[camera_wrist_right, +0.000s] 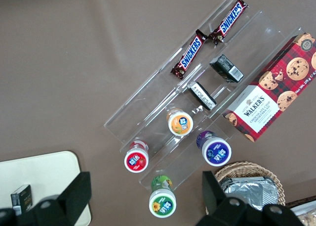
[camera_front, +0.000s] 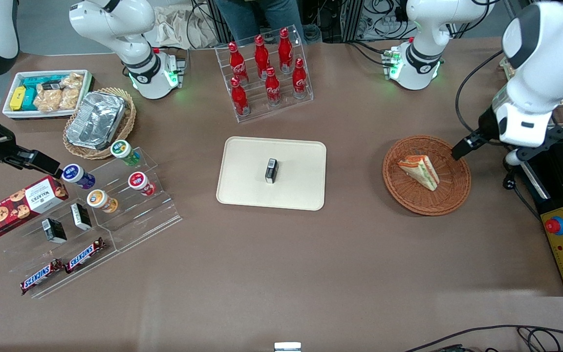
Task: Place sandwich from basket to tray
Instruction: 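Move the left gripper over the wrapped sandwich in the wicker basket, then lower the left gripper and close it on the sandwich, then lift the sandwich up out of the basket with the left gripper, then carry the sandwich over the white tray beside the black packet, then lower the sandwich onto the tray and open the left gripper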
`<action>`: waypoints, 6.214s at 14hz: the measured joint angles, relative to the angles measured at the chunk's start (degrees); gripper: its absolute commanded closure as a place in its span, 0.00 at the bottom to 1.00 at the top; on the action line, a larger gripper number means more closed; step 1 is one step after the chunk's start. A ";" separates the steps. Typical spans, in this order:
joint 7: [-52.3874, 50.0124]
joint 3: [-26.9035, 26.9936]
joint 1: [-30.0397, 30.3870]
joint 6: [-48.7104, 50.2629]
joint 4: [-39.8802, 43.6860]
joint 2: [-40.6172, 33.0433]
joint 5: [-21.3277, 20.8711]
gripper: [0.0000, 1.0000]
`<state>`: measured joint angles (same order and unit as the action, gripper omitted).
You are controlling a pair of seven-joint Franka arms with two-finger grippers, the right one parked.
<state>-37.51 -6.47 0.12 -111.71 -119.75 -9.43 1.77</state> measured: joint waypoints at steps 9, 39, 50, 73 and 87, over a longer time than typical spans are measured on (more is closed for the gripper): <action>-8.70 -0.06 -1.98 -17.34 -15.95 2.22 0.22 0.00; -12.66 0.00 -2.82 -38.27 -27.58 10.33 0.32 1.00; -9.39 -0.08 -4.52 -13.69 -18.80 -2.49 -0.59 1.00; -6.84 -4.50 -27.93 -7.52 3.70 8.84 -7.98 1.00; -8.88 -4.49 -34.26 -27.13 6.28 27.30 -10.52 1.00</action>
<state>-46.38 -10.96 -34.15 -138.84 -113.47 17.88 -8.75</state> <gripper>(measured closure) 0.850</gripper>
